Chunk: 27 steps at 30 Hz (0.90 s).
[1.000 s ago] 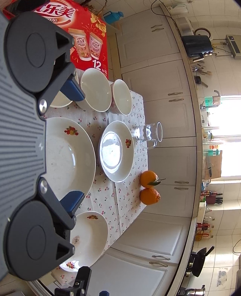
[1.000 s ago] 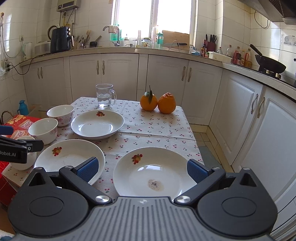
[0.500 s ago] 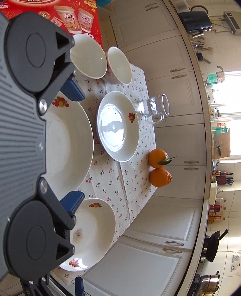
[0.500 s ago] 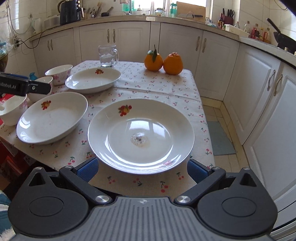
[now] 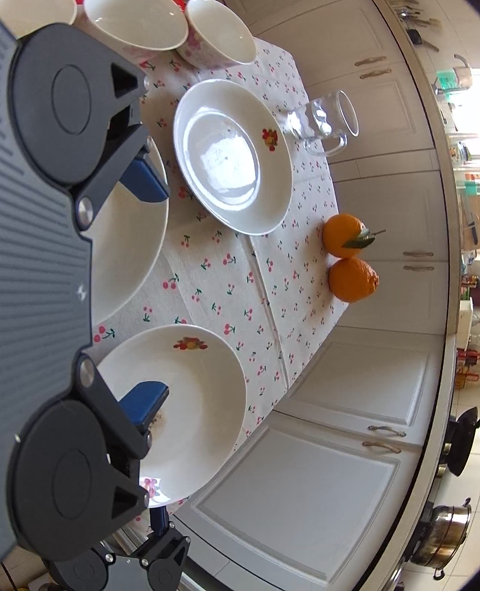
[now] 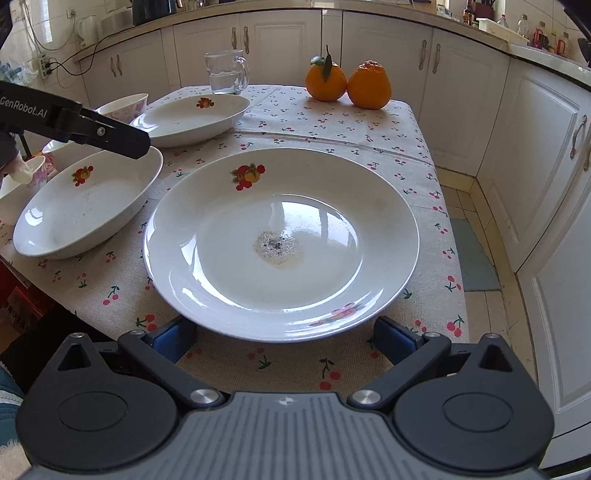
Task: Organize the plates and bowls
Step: 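Move the left gripper to the stained white plate and grasp its rim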
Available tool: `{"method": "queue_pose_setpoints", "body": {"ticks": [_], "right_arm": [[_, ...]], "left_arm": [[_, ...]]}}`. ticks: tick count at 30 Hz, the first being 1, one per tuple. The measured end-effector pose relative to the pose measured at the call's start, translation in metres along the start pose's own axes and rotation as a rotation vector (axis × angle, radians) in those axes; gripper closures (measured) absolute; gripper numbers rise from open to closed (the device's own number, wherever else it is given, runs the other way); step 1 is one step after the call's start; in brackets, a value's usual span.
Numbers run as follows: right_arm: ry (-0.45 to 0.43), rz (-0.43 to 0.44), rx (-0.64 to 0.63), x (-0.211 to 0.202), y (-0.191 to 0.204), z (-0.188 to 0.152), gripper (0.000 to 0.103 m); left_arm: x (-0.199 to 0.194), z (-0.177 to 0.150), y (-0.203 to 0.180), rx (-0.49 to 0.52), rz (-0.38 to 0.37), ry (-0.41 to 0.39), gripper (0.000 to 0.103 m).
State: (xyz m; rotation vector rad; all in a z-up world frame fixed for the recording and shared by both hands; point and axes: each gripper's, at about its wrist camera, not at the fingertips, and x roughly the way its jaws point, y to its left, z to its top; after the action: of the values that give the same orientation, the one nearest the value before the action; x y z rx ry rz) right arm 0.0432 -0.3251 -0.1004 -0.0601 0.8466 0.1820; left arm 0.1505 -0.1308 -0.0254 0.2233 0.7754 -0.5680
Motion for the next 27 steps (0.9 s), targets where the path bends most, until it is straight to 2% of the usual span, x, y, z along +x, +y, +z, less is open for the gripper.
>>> {"method": "queue_pose_setpoints", "body": {"ticks": [11, 15, 21, 23, 27], "right_arm": [[-0.068, 0.069, -0.068, 0.0, -0.011, -0.007, 0.0], [-0.087, 0.084, -0.084, -0.002, -0.017, -0.01, 0.0], [-0.086, 0.102, -0.105, -0.001, -0.022, -0.009, 0.0], [-0.085, 0.107, -0.11, 0.0, -0.024, -0.008, 0.0], [-0.083, 0.109, -0.113, 0.001, -0.026, -0.007, 0.0]], "left_arm": [[0.048, 0.03, -0.021, 0.09, -0.135, 0.084, 0.001], [0.071, 0.038, -0.03, 0.111, -0.215, 0.148, 0.001], [0.1, 0.045, -0.04, 0.142, -0.273, 0.239, 0.003], [0.106, 0.046, -0.041, 0.151, -0.282, 0.255, 0.006], [0.114, 0.047, -0.043, 0.172, -0.298, 0.283, 0.018]]}}
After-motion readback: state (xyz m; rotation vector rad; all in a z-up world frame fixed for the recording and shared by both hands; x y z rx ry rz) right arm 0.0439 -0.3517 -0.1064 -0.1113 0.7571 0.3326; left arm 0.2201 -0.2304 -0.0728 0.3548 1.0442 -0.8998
